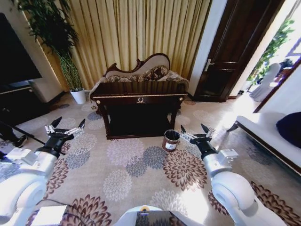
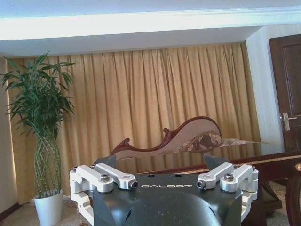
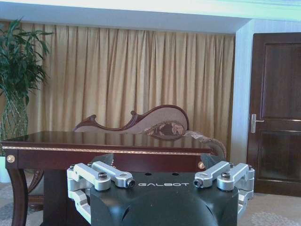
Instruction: Move to the front of the table and place the trash on the table into the trash bin.
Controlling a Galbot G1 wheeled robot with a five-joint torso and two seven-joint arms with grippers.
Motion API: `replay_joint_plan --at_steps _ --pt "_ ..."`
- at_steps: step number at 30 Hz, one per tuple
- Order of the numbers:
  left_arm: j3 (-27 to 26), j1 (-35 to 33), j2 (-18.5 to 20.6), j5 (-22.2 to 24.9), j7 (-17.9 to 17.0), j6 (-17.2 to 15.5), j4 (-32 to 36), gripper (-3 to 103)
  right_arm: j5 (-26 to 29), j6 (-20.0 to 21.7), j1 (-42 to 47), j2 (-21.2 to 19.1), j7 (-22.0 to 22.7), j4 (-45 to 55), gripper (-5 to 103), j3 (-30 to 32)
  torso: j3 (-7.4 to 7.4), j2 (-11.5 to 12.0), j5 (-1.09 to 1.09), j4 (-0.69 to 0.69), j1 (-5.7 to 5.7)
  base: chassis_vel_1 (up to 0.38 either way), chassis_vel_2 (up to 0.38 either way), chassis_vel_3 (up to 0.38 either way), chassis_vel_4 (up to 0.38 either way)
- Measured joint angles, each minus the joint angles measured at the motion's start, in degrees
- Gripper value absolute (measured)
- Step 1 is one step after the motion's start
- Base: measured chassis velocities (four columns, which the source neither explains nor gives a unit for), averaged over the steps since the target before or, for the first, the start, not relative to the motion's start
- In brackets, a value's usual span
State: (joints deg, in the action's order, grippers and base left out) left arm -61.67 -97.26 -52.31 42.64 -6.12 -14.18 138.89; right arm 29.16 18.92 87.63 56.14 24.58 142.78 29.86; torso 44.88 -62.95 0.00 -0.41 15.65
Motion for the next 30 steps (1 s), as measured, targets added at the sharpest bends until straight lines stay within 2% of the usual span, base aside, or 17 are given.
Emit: replay_joint_plan --at_steps 4,6,9,30 --pt "1.5 0.2 -0.4 -1.0 -1.9 0.3 0.3 100 -0.4 -0.4 -0.1 0.4 0.0 -0.4 100 -0.1 -0.02 0.0 0.00 0.01 -0.02 0.029 -0.069 -0.032 0.083" --pt "3.1 0.5 -0.7 -1.5 -4.8 1.2 0.4 100 -0.4 -0.3 -0.3 0.7 0.3 -0.6 100 0.1 -0.01 0.0 0.00 -0.01 -0.01 0.008 -0.011 -0.014 0.027" --pt "3.6 0.5 -1.0 -1.8 -5.4 1.2 0.6 100 -0.3 0.2 -0.4 0.8 1.1 -0.6 100 0.3 0.00 0.0 -0.01 0.00 0.01 0.000 0.000 0.000 0.000" --pt "3.3 -0.2 -2.9 -1.6 -5.6 0.5 2.4 100 0.4 1.4 -0.5 -0.1 3.1 0.4 100 0.4 -0.01 0.0 0.00 0.00 0.00 0.000 0.000 0.000 0.000"
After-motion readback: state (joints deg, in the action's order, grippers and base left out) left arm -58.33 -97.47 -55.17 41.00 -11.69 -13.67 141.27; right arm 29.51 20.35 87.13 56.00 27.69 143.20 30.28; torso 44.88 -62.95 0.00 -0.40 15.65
